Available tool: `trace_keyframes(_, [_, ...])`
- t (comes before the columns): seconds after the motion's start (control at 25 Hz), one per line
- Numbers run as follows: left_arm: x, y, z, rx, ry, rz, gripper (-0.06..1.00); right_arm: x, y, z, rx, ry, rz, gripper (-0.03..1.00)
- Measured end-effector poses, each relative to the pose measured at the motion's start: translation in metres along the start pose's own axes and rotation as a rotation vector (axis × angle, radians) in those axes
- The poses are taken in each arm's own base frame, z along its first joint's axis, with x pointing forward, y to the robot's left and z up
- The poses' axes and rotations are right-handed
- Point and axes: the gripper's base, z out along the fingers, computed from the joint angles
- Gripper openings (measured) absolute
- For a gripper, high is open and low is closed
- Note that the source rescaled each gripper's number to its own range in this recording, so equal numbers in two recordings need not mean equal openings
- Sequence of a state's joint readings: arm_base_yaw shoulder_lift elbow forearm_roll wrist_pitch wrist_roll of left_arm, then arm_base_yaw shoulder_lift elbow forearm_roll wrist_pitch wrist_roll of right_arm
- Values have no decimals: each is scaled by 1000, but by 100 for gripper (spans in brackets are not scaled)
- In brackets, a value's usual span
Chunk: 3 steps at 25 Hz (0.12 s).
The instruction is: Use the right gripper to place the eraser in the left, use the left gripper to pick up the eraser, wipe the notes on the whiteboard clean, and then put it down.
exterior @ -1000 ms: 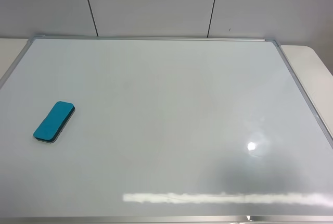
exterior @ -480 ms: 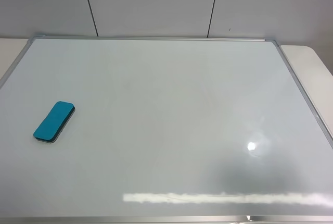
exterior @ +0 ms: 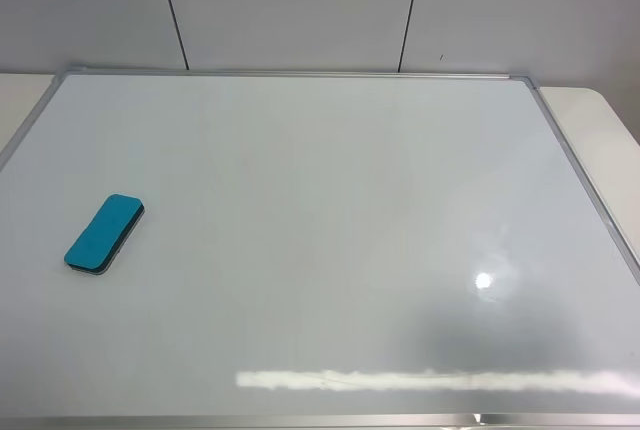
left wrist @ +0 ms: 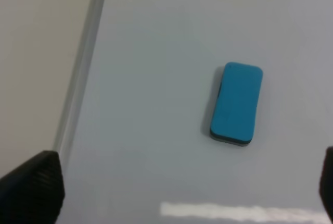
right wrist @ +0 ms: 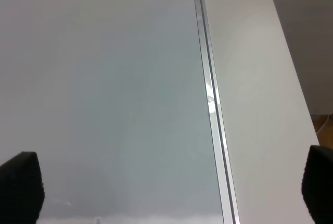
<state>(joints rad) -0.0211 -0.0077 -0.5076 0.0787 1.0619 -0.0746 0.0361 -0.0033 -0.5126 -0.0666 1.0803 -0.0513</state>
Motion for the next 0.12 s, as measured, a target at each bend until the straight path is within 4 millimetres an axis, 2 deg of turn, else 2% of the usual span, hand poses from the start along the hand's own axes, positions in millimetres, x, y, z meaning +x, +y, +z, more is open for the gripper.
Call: trace_keyframes(0.12, [0, 0, 0, 0, 0, 0, 100, 0, 0, 0, 0, 0, 0, 100])
